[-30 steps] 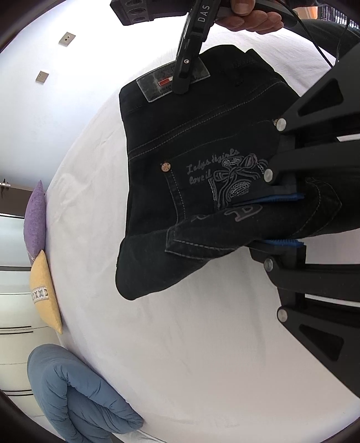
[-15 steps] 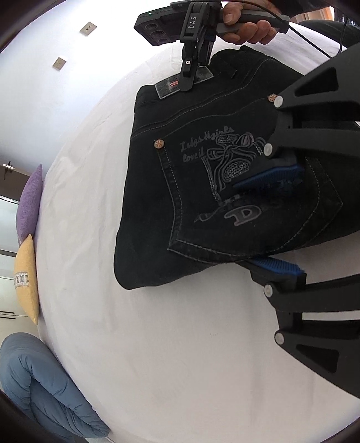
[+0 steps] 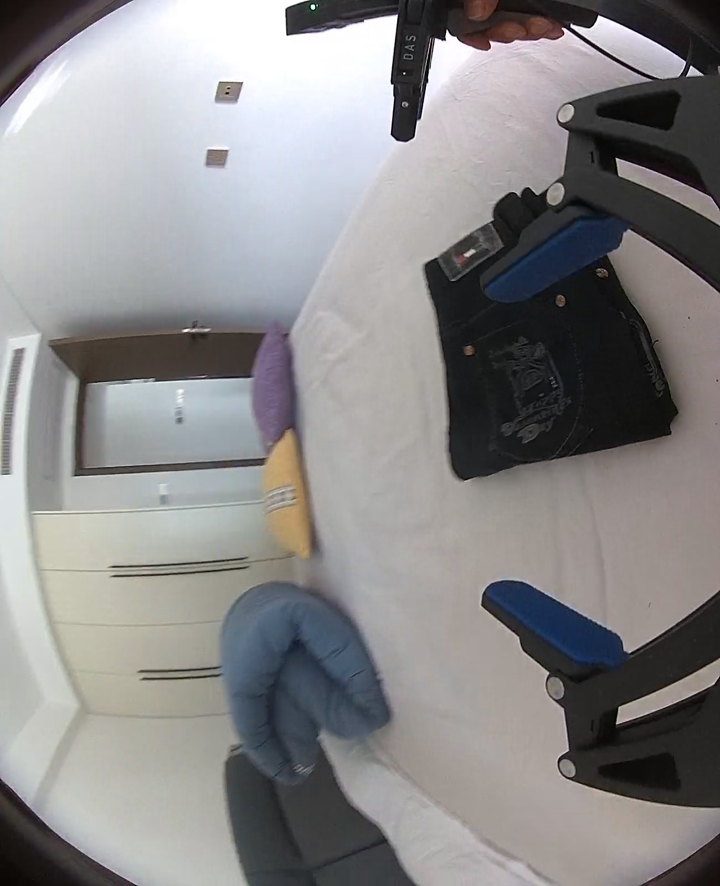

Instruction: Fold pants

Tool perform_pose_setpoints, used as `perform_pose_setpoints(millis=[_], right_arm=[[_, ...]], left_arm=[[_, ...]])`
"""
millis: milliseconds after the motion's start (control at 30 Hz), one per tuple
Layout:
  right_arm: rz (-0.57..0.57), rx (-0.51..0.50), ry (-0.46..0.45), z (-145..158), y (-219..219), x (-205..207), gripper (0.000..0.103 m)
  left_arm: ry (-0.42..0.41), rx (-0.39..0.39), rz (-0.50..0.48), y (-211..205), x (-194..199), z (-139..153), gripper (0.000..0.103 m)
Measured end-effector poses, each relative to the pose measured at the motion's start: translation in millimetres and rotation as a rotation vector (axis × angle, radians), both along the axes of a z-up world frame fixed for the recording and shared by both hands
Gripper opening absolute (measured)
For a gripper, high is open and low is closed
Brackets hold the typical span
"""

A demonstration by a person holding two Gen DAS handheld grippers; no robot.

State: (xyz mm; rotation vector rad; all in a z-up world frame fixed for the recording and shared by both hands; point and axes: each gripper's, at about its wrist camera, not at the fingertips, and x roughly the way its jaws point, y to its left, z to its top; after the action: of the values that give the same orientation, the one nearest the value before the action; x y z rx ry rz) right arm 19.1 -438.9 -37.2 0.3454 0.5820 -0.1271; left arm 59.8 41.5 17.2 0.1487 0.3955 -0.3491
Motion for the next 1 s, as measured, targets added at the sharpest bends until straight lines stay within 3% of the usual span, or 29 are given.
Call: perform_pose_setpoints(millis=[33,100,167,233,400,500,633,700,767,900,1000], right_arm=[[-0.022,-0.065,-0.054,19.0,12.2,-15.0,0.066],[-0.061,-0.199,-0.197,58.0,33.4,-53.5,0.089],[-0.123,-0.328,-0.352,88.8,54.5,-92.9,0.103],[-0.163,-0.403,-0.454,116.9,70.3,-124.6,0.103],[-0.158,-0.369,-0.531,170.3,85.0,-163.1,0.103],[-0.164,-0.404,-0.59,198.3,104.0,-187.9,0.103],[-0.168,-0.42,-0.641,228.1,117.6,-221.5,0.103],[-0.181,-0.428,-0.638,239.2,124.4,-235.2,0.103],[-0.181,-0.422,-0.628,244.6,127.7,-245.2,0.103],[-0.198,-0.421,-0.496,237.6,135.5,-241.6,0.103],[-0.178,-0.414,-0.322,205.4,135.1,-213.8,0.103]], left_arm=[[-0.054,-0.003,0.044,4.5,-10.0,15.0,0.103],[-0.166,-0.045,0.146,20.7,-39.4,48.7,0.103],[-0.251,-0.099,0.193,31.7,-68.1,77.9,0.103],[-0.285,-0.109,0.198,39.3,-85.5,107.8,0.103],[-0.413,-0.12,0.195,54.0,-120.1,158.8,0.103],[-0.375,-0.146,0.244,66.7,-127.5,181.0,0.103],[-0.334,-0.118,0.323,73.5,-122.9,191.1,0.103],[-0.322,-0.096,0.345,69.6,-117.2,186.6,0.103],[-0.256,-0.062,0.369,63.1,-105.3,177.6,0.103],[-0.081,-0.058,0.344,49.9,-80.2,145.7,0.103],[0.053,-0.037,0.307,38.1,-60.6,109.2,0.103]])
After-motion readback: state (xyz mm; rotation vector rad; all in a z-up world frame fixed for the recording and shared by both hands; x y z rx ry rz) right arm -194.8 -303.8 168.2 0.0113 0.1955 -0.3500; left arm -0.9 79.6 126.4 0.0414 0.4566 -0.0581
